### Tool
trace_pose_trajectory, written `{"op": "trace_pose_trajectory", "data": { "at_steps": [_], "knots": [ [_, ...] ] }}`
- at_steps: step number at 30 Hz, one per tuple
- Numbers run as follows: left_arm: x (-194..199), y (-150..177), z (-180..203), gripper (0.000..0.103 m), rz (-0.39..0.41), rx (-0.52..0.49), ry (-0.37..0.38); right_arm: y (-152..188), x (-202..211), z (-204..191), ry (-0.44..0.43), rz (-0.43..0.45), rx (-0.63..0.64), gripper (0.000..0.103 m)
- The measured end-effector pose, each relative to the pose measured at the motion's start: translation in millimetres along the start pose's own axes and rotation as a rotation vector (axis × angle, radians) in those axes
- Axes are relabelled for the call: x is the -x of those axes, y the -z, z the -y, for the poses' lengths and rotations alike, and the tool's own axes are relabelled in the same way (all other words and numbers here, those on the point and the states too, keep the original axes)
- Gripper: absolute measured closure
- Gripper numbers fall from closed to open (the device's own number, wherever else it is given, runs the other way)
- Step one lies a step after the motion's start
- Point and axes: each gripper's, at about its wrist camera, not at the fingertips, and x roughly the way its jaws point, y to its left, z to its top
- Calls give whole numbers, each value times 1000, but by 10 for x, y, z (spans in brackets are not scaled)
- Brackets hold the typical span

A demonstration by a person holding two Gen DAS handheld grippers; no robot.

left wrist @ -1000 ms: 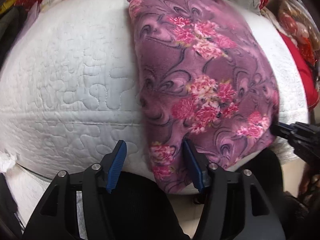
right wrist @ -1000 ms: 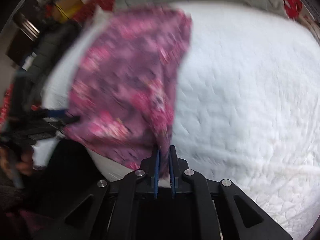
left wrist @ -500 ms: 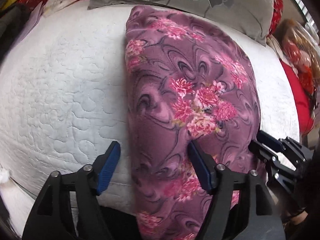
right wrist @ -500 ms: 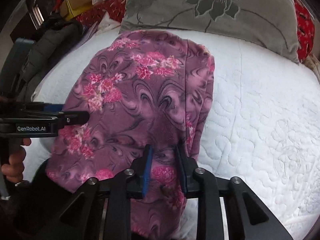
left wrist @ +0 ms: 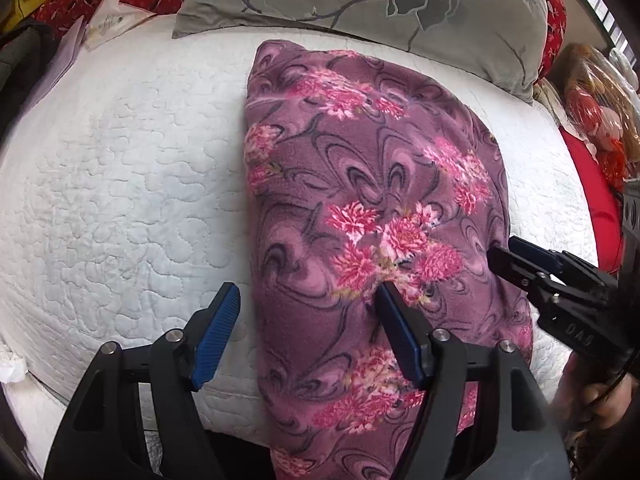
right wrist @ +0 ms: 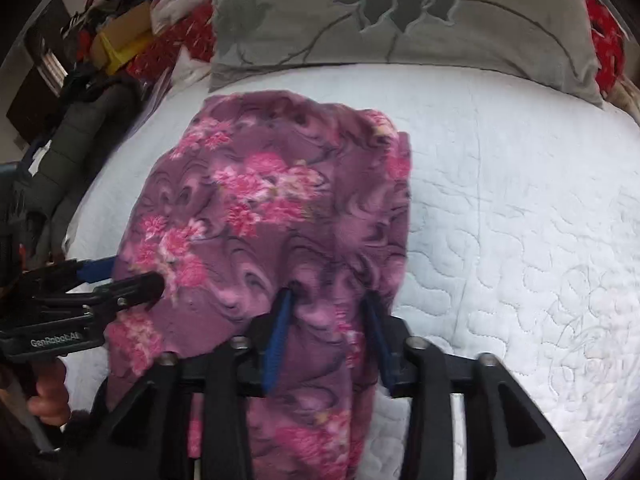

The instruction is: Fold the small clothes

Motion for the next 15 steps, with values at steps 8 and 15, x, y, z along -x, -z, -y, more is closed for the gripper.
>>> {"op": "trace_pose_trajectory", "data": {
  "at_steps": [8,15],
  "knots": [
    [20,-472,-204,33,42,72,20,-525,83,231,-50,64,-140,54],
    [-308,-733,-258,24,9,128,31,-790,-322,414,-31,41,-227,71]
  ]
}}
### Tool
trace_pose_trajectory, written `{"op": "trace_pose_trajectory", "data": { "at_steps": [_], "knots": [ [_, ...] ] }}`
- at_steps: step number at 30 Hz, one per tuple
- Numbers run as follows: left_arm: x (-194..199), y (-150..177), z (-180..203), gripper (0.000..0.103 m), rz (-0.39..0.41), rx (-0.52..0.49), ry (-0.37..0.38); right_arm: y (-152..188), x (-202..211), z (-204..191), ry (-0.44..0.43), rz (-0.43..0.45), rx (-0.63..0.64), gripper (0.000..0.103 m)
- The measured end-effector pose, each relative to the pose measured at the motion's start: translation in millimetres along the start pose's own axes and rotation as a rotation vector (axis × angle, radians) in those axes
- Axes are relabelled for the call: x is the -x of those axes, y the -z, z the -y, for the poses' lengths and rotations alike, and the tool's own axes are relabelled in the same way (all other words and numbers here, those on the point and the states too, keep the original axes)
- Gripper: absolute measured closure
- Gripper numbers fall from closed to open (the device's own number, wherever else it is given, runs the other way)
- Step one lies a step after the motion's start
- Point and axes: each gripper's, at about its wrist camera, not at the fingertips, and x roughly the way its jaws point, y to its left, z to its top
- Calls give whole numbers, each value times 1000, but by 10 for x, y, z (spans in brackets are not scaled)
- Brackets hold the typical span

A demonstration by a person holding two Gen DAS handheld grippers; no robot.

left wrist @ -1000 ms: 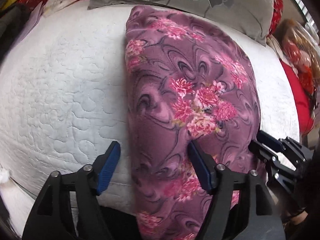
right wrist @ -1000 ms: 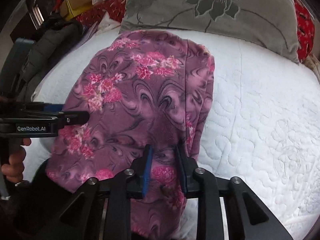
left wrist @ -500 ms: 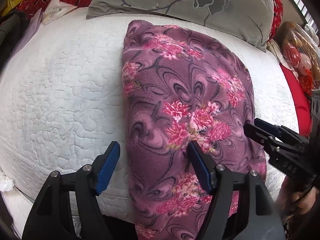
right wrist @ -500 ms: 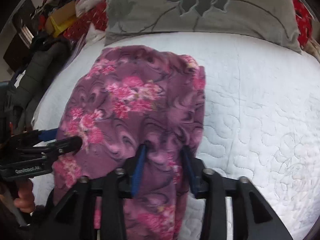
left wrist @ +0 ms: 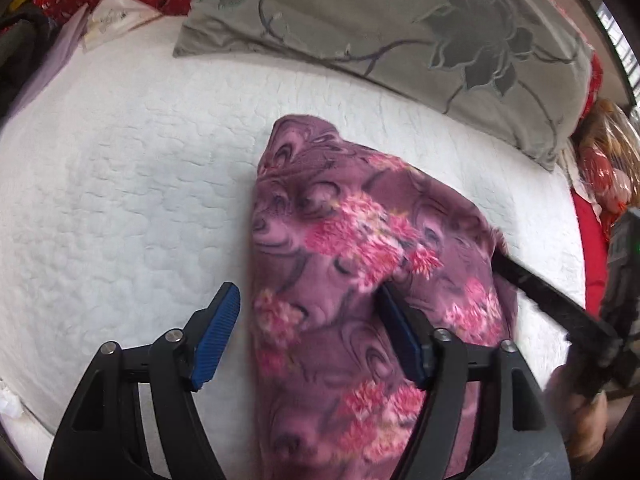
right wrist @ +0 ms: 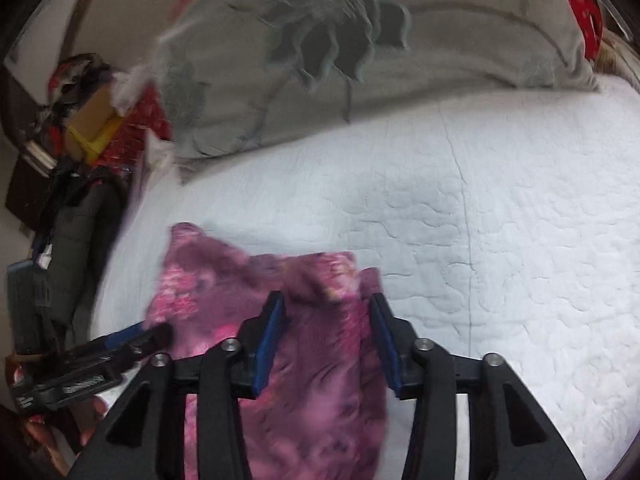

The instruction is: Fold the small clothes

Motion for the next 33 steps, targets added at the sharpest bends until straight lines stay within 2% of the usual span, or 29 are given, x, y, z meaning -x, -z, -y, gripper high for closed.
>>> {"op": "trace_pose_trajectory", "data": {
  "at_steps": [1,4,6,8,10,11,12,13,14,15,16,19,21,25,29,33],
  "knots": [
    [-55,-23,-9,21,-9,8,-3,18,-79,47,51,-26,5,71],
    [63,-12,-32,21,-14,18,14,-28,-64,77,59,-3,29,70],
    [261,79,-57,22,29,-7,0,-16,119,28,69,16,63,67],
    [395,226,-56,22,57,-34,-2,91,313,-76,-17,4,153,65],
    [416,447,-80,22,46,-46,-1,271,414,-154,-83,-38,231,63],
    [365,545,-85,21,20,-49,1,363,422,-169,-95,-52,256,55],
    [288,619,-90,21,-17,-49,-3,503,372,-192,-59,-81,290,46],
    [229,706,-108,20,-46,-33,-2,596,288,-204,1,-112,313,41],
    [240,768,-136,21,-47,-8,13,700,212,-195,61,-133,324,30],
    [284,821,-162,21,-46,11,25,752,249,-158,75,-88,288,23],
    [337,876,-171,21,-47,8,28,780,295,-121,82,-71,246,22],
    [449,1066,-159,21,-33,-56,-14,967,410,-8,81,-95,146,19],
    [496,1202,-157,21,-16,-67,-26,1145,445,55,111,-106,153,2],
    [607,1459,-115,21,-1,-89,-72,1417,638,126,152,-114,144,1],
    [674,1689,-84,21,22,-148,-144,1666,908,93,254,-98,166,0],
    [747,1859,-112,21,64,-147,-191,1874,1019,-25,361,-109,225,0]
  ]
}}
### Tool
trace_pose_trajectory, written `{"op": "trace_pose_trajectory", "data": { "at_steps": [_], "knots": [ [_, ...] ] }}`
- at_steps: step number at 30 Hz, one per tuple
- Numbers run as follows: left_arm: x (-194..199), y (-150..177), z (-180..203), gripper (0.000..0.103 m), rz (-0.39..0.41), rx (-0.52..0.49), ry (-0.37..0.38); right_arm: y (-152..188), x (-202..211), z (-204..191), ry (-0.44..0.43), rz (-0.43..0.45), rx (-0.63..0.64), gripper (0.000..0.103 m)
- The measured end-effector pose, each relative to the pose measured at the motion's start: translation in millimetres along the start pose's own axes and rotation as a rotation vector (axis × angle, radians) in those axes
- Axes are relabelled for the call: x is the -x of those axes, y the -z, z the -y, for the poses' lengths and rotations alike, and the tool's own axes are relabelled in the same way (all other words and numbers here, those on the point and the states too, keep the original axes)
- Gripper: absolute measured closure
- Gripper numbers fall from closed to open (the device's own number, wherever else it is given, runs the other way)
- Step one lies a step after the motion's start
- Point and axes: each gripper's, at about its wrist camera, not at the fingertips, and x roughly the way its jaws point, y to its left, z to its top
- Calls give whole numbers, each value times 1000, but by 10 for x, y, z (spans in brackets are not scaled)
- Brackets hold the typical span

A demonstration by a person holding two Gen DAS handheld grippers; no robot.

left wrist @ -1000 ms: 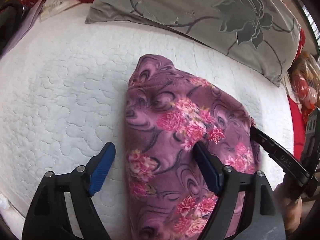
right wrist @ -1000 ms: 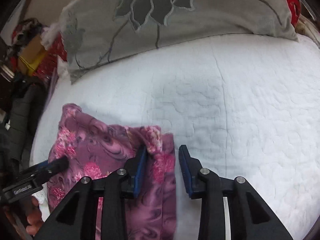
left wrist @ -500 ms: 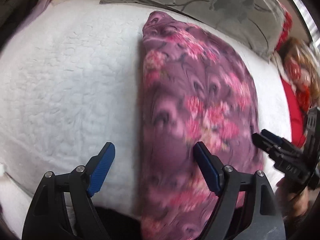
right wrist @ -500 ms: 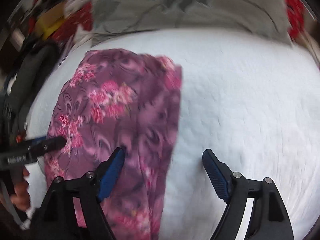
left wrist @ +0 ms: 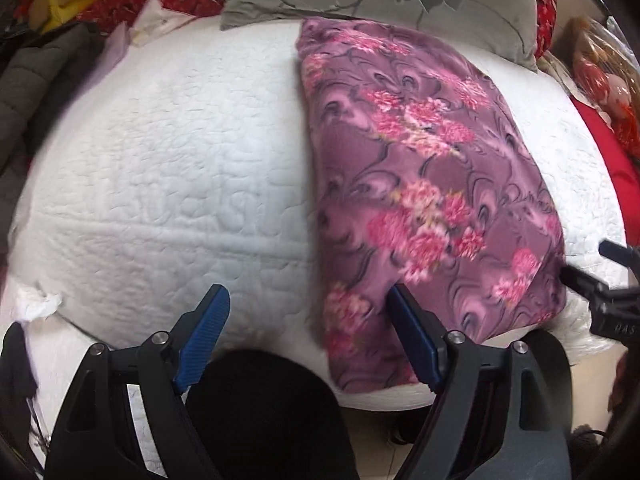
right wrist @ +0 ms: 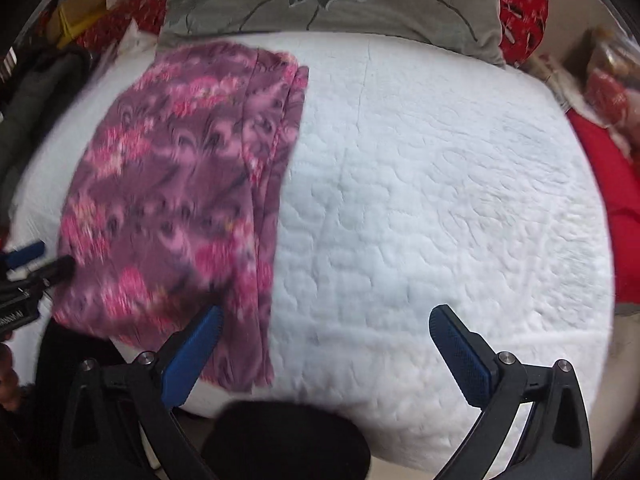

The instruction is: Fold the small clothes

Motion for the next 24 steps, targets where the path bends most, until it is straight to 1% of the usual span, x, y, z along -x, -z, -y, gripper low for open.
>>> {"op": "trace_pose_trajectory", "data": {
  "at_steps": [2,6,8,9,10,12,14,15,16,17,24],
  "knots": [
    [51,81,-28,21,28,13,-31,125,33,-62,27,-20,16,0],
    [194,218,23,21,73,-5,-102,411,237,-120,50,49,16,0],
    [229,248,72,21,95,-29,-135,487,332,-155,57,84,24,0],
    [221,224,82,21,106,-41,-147,411,323,-282,66,105,29,0],
    [247,246,107,21,117,-52,-155,415,376,-290,70,126,32,0],
    [236,203,149,21,125,-61,-151,447,486,-271,67,166,32,0],
    [276,236,164,21,134,-62,-140,489,570,-266,68,195,32,0],
    [294,245,175,21,140,-63,-136,487,613,-274,70,211,34,0],
    [314,248,182,21,144,-64,-135,415,598,-273,71,222,36,0],
    [330,248,194,21,149,-64,-133,436,640,-268,76,235,36,0],
    [443,298,253,21,197,-72,-125,422,722,-239,79,284,32,0]
  ]
}}
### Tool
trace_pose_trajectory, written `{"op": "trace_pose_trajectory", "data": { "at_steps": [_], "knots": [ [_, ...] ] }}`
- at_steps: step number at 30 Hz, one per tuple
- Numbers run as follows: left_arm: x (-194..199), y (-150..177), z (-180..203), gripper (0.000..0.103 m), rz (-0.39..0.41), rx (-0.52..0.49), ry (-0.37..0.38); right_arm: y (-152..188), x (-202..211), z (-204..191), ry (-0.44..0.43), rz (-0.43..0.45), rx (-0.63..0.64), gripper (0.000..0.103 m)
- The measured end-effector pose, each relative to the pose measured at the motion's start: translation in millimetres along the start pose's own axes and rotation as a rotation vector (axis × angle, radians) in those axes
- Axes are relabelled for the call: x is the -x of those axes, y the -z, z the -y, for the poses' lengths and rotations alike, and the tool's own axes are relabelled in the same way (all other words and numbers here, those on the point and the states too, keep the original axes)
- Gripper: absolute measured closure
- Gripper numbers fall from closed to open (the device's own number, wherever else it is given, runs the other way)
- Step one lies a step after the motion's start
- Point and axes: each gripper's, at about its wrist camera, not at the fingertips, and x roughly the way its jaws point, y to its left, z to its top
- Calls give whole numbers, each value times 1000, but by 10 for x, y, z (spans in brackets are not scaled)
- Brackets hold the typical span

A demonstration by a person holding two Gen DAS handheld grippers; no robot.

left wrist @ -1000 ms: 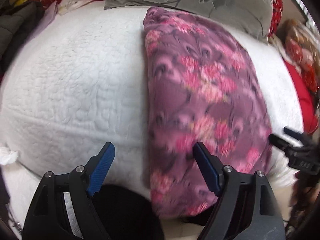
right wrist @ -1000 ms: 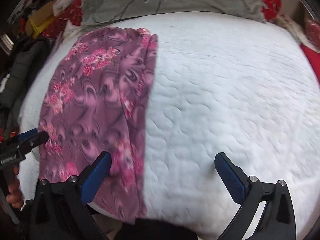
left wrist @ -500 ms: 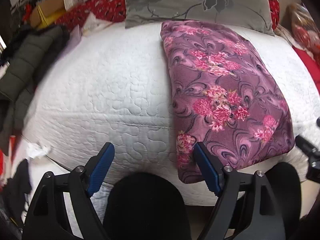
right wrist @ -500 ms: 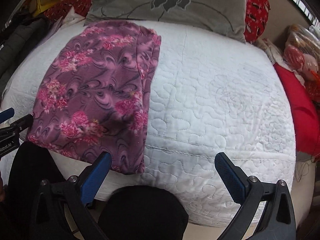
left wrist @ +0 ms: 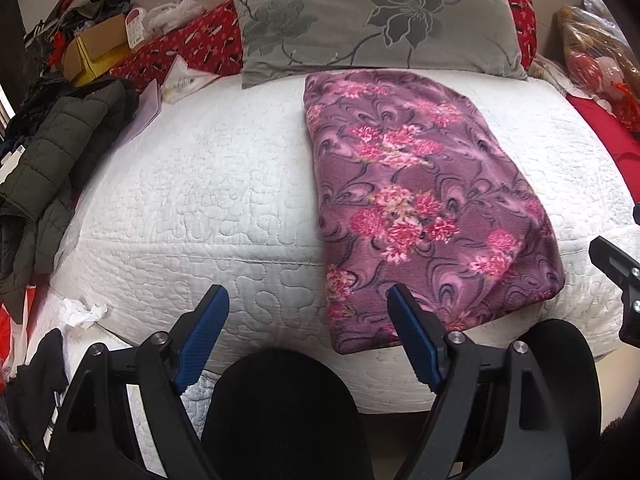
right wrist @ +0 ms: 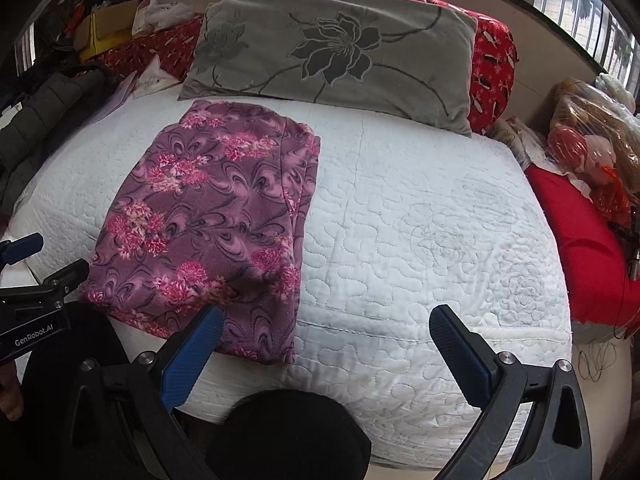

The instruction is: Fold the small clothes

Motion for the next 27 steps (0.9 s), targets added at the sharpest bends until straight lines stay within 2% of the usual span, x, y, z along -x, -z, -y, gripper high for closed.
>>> {"op": "trace_pose_trajectory", "data": {
  "at_steps": [12,27],
  "knots": [
    [109,70,96,21,10,-21,50,47,141,74,10,32,-48,0],
    [156,88,90,21,7,-21,102,63,205,-7,29,48,-25,0]
  ]
}}
